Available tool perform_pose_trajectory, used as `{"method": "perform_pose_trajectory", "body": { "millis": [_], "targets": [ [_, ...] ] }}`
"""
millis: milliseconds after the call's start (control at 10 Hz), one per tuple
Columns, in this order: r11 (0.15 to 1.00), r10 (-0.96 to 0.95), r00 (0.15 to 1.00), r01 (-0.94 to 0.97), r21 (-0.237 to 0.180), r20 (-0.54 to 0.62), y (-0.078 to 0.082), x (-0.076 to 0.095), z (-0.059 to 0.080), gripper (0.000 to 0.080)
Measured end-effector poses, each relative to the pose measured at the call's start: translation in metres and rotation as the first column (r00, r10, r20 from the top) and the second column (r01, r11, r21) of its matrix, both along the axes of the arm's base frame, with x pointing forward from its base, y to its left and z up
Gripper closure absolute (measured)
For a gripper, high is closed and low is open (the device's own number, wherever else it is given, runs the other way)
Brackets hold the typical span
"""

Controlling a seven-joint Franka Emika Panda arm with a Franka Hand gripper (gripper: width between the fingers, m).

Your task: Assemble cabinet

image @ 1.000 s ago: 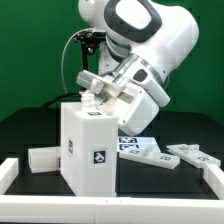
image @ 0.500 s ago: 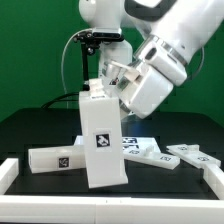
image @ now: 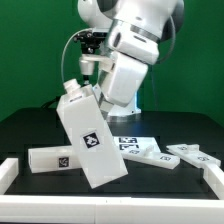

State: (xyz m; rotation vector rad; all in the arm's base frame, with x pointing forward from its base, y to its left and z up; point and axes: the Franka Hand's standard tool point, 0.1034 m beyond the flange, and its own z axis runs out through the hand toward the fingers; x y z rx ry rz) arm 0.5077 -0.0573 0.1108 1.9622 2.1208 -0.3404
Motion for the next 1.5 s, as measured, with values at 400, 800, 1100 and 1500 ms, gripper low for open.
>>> {"method": "perform_pose_trajectory", "body": {
  "millis": [400,800,1100,1500],
  "targets": [
    [0.884,-0.396,0.908,0.418,0.210,-0.139,0.003,0.026,0.025,0.0712],
    [0.806,-0.486,0.861,0.507,0.306,-0.150,-0.023,0.024,0.024,0.0712],
    [0.546,-0.769,0.603,0.793,0.270,-0.212,0.009,0.030,0.017,0.0712],
    [0.440,-0.831,0.511,0.846,0.300,-0.222,0.016,0.040,0.011,0.0712]
  ]
}}
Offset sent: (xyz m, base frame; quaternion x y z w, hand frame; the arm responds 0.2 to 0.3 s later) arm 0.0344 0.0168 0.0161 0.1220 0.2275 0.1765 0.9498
